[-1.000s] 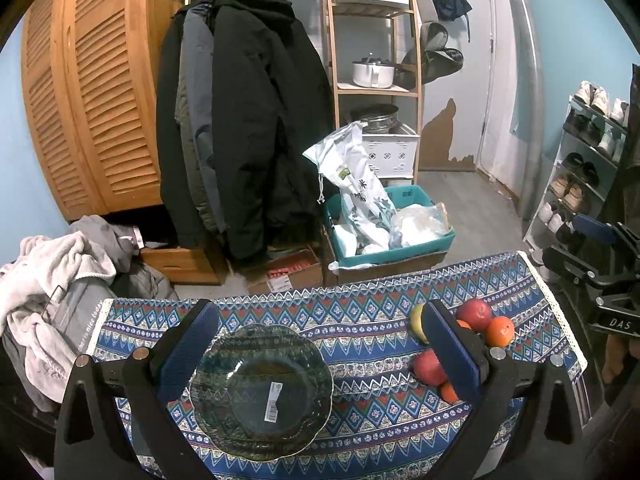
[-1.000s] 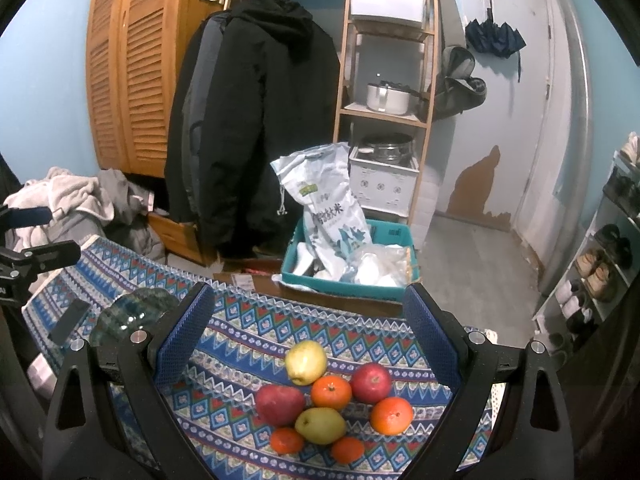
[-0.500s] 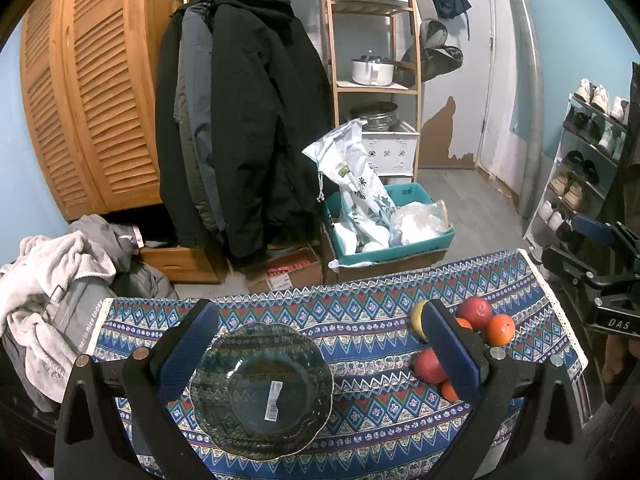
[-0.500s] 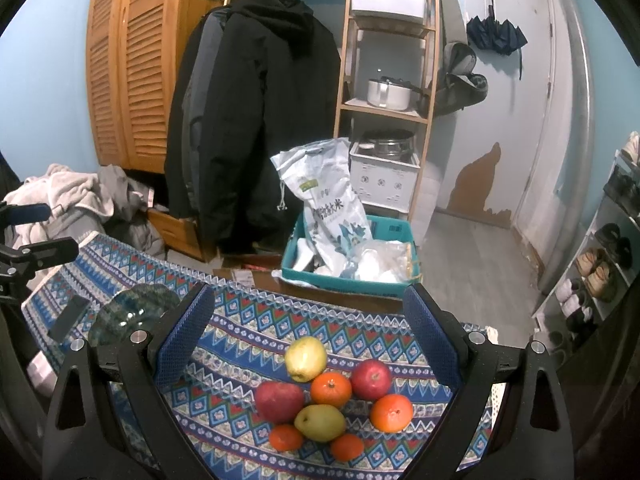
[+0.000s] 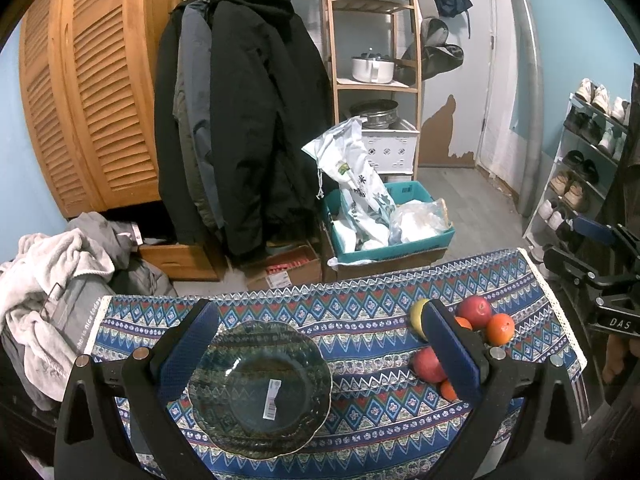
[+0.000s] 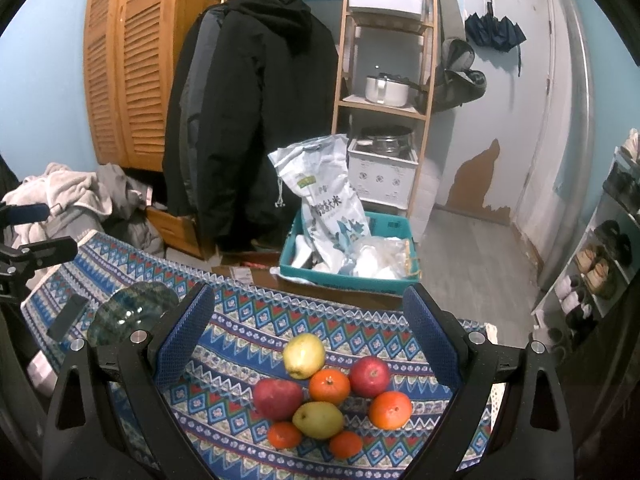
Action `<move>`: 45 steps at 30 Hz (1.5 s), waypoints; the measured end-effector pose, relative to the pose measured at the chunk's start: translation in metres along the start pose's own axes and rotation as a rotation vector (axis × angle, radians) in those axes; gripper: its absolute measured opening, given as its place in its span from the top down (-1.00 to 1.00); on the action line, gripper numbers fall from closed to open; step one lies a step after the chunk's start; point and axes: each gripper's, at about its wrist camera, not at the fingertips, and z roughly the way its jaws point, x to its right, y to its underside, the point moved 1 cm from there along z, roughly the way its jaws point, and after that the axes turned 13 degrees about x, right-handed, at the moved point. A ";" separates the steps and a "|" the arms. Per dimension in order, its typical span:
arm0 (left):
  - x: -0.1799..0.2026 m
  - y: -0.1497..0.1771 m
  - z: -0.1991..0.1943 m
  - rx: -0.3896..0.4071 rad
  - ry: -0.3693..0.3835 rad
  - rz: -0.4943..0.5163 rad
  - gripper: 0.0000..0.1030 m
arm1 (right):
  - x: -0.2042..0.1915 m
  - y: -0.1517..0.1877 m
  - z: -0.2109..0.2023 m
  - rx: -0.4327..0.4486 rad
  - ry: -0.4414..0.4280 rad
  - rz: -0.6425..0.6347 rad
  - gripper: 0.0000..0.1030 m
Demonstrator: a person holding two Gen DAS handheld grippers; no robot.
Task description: Organize fruits
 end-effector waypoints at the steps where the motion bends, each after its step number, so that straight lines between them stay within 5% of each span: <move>1: 0.001 0.000 0.001 0.000 0.000 0.002 -0.99 | 0.001 0.000 0.000 -0.001 -0.001 0.003 -0.82; 18: 0.004 0.010 0.022 -0.052 -0.029 0.041 -0.99 | 0.014 0.003 0.001 -0.034 0.007 0.030 -0.82; 45: 0.080 0.028 0.085 -0.268 0.114 0.103 -0.99 | 0.079 0.042 0.022 -0.195 0.106 0.094 -0.82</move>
